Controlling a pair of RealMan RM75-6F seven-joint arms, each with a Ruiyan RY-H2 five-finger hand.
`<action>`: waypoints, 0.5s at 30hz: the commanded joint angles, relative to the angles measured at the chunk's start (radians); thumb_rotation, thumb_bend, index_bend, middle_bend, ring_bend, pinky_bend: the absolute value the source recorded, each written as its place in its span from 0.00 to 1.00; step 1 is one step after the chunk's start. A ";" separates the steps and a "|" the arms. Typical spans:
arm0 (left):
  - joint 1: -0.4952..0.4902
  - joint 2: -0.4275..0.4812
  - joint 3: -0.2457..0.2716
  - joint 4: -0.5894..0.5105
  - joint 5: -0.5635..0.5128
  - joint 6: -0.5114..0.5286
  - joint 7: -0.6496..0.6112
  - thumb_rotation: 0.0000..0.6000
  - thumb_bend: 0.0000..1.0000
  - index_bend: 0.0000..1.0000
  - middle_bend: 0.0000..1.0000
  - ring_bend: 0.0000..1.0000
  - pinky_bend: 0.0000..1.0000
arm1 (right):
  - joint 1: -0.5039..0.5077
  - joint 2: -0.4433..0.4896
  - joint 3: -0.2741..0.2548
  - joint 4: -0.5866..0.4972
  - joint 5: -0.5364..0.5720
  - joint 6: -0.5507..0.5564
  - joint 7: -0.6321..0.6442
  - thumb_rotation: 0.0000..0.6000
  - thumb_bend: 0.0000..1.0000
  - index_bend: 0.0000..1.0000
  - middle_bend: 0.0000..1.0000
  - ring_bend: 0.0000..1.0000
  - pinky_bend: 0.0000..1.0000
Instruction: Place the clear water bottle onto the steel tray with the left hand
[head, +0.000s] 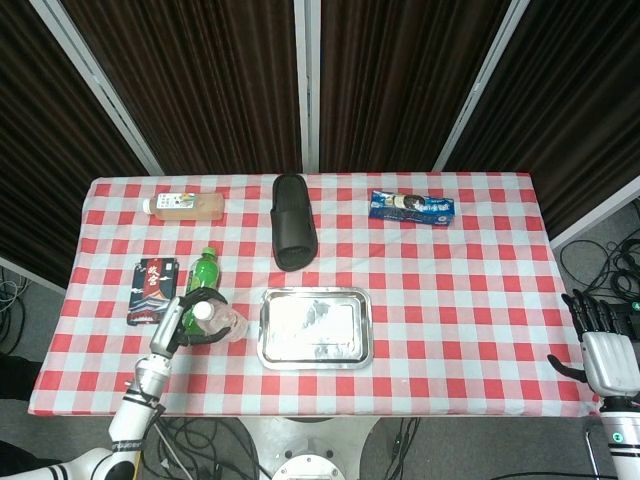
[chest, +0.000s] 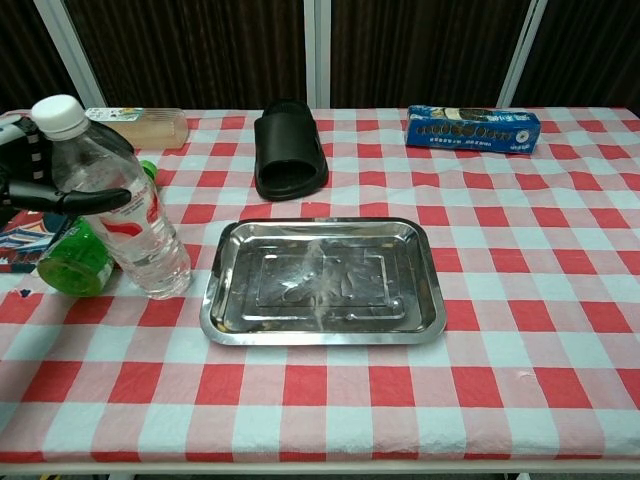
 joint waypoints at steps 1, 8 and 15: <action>0.009 0.032 0.014 -0.024 0.039 0.023 -0.016 1.00 0.30 0.55 0.57 0.40 0.41 | 0.000 0.000 0.000 0.001 0.001 0.000 0.001 1.00 0.09 0.00 0.00 0.00 0.00; -0.076 0.106 -0.102 -0.127 0.002 -0.030 0.058 1.00 0.30 0.54 0.58 0.42 0.43 | -0.002 0.004 0.004 -0.005 0.002 0.006 0.002 1.00 0.09 0.00 0.00 0.00 0.00; -0.169 0.252 -0.265 -0.272 -0.160 -0.118 0.214 1.00 0.30 0.54 0.60 0.44 0.45 | -0.004 0.007 0.001 -0.011 -0.018 0.030 0.013 1.00 0.09 0.00 0.00 0.00 0.00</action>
